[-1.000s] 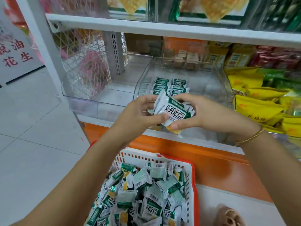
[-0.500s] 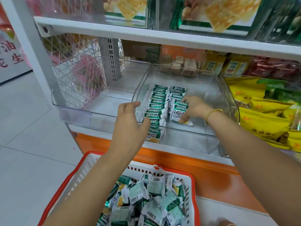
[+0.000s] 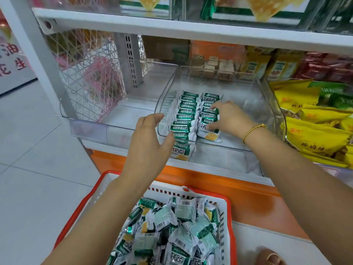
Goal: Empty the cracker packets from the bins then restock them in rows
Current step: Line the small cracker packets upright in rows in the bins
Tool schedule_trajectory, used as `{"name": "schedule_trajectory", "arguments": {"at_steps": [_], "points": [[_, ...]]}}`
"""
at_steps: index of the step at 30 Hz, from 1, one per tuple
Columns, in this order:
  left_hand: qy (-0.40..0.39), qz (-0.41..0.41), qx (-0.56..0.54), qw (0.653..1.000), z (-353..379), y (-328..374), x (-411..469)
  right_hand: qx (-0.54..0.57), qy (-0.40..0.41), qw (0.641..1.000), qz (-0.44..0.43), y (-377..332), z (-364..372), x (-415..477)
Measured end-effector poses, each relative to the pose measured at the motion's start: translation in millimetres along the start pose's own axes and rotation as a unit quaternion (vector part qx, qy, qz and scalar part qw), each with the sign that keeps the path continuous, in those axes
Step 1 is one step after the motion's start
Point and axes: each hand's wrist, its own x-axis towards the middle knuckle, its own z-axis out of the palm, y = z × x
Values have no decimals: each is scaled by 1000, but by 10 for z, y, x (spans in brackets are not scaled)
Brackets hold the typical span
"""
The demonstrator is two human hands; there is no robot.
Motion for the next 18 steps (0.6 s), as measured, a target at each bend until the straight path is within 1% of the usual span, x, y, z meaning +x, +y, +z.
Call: {"name": "schedule_trajectory", "arguments": {"at_steps": [3, 5, 7, 9, 11, 13, 14, 16, 18], "points": [[4, 4, -2, 1000, -33, -12, -124, 33, 91, 995, -34, -78, -134, -297], [-14, -1, 11, 1000, -58, -44, -224, 48, 107, 991, -64, -143, -179, -597], [-78, -14, 37, 996, -47, -115, -362, 54, 105, 989, -92, -191, -117, -916], [-167, -21, 77, 983, 29, -230, -533, 60, 93, 986, -122, -205, 88, -1165], [-265, -19, 134, 955, 181, -422, -734, 65, 39, 988, -136, -205, 401, -1334], [-357, -6, 200, 913, 349, -628, -961, 62, -53, 988, -133, -159, 798, -1437], [-391, -12, 217, 894, 427, -718, -1072, 52, -98, 986, -125, -125, 1011, -1466], [-441, -56, 220, 869, 578, -859, -1291, 42, -166, 980, -103, -42, 1402, -1525], [-455, -106, 201, 861, 713, -961, -1484, 57, -194, 975, -97, 29, 1673, -1596]]}}
